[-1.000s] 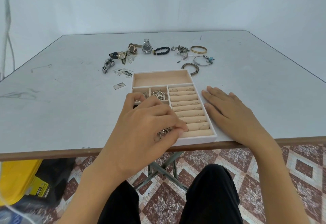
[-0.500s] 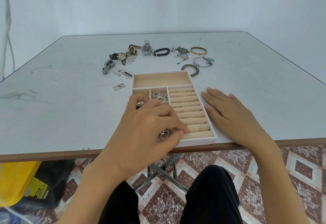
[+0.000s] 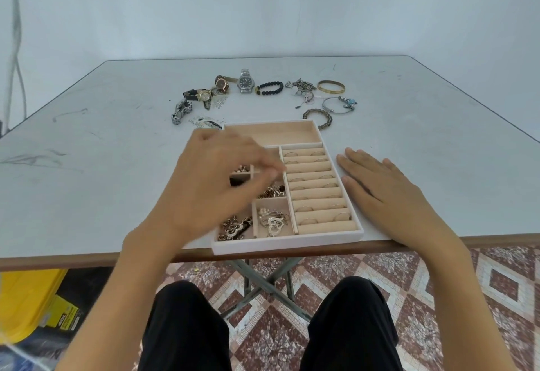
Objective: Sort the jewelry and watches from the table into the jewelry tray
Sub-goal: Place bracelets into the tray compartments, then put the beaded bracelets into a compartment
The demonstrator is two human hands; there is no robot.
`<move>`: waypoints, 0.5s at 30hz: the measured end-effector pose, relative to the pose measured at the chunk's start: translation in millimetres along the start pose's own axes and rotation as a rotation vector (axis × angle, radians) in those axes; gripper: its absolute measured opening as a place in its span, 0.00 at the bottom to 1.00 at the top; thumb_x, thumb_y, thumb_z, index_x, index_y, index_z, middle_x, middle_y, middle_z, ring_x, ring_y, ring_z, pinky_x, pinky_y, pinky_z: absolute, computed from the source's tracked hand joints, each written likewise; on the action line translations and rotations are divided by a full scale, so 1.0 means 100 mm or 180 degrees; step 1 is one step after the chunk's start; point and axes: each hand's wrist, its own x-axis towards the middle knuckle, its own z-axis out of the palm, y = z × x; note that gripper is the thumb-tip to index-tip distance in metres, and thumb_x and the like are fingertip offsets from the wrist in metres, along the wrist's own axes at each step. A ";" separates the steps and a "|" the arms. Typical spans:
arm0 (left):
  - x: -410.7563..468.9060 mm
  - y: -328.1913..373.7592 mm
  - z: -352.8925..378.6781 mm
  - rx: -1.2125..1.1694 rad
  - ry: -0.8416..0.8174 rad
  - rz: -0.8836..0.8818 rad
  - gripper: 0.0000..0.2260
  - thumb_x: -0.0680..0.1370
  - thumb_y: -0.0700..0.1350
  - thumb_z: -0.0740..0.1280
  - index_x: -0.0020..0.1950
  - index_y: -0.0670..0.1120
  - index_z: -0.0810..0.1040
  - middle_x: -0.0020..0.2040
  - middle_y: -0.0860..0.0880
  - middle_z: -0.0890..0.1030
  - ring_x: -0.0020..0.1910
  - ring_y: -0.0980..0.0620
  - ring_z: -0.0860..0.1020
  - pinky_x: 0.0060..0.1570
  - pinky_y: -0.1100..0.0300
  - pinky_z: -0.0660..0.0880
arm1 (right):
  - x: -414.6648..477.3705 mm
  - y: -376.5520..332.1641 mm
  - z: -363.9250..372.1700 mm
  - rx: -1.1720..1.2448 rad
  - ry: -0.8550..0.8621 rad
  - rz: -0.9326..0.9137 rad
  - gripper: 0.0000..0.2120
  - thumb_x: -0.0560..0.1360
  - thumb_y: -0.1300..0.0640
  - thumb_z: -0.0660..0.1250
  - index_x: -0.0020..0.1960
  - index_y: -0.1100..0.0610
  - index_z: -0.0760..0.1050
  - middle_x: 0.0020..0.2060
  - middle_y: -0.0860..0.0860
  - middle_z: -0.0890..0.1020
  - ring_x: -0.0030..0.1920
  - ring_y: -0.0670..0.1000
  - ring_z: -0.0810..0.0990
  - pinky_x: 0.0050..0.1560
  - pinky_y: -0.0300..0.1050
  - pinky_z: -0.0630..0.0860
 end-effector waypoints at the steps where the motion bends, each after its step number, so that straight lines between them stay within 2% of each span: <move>1: 0.09 -0.08 -0.02 -0.0042 0.0052 -0.0059 0.06 0.76 0.53 0.66 0.49 0.59 0.82 0.43 0.62 0.81 0.47 0.62 0.77 0.57 0.57 0.67 | 0.00 0.00 0.00 -0.0009 -0.0003 -0.0003 0.23 0.82 0.48 0.48 0.77 0.47 0.54 0.77 0.42 0.53 0.76 0.40 0.48 0.75 0.41 0.41; 3: 0.30 -0.28 -0.05 -0.0119 0.0146 -0.0242 0.06 0.75 0.51 0.66 0.49 0.58 0.82 0.43 0.60 0.82 0.48 0.58 0.78 0.55 0.54 0.72 | 0.00 0.00 0.00 -0.0023 -0.0011 0.0002 0.23 0.82 0.48 0.48 0.77 0.47 0.54 0.77 0.42 0.53 0.76 0.40 0.48 0.75 0.41 0.41; 7: 0.64 -0.81 -0.02 -0.0038 0.0221 -0.0796 0.07 0.73 0.53 0.65 0.47 0.58 0.82 0.42 0.58 0.82 0.46 0.58 0.78 0.53 0.51 0.75 | 0.02 0.01 0.00 -0.0018 -0.0009 -0.0001 0.23 0.82 0.47 0.48 0.77 0.46 0.55 0.77 0.41 0.53 0.76 0.40 0.49 0.75 0.41 0.41; 9: 0.75 -1.07 0.03 0.0057 0.0238 -0.0997 0.07 0.74 0.51 0.66 0.48 0.57 0.82 0.45 0.55 0.83 0.46 0.56 0.79 0.53 0.50 0.76 | 0.03 0.02 0.00 0.0012 0.0004 -0.0002 0.23 0.82 0.47 0.49 0.77 0.46 0.56 0.76 0.41 0.54 0.76 0.40 0.49 0.75 0.41 0.42; 12: 0.81 -1.36 0.13 0.0218 0.0037 -0.1245 0.05 0.77 0.46 0.67 0.48 0.56 0.81 0.47 0.54 0.82 0.48 0.54 0.78 0.52 0.53 0.74 | 0.05 0.02 -0.04 -0.0006 -0.0003 -0.0023 0.23 0.82 0.47 0.51 0.76 0.46 0.59 0.76 0.41 0.57 0.75 0.40 0.53 0.74 0.41 0.45; 15: 0.82 -1.47 0.23 0.0289 -0.0231 -0.1255 0.06 0.77 0.44 0.66 0.48 0.54 0.81 0.47 0.56 0.79 0.49 0.54 0.77 0.50 0.56 0.71 | 0.10 0.01 -0.15 -0.0046 -0.0087 0.0004 0.22 0.80 0.46 0.55 0.73 0.45 0.64 0.74 0.41 0.62 0.74 0.43 0.59 0.72 0.43 0.54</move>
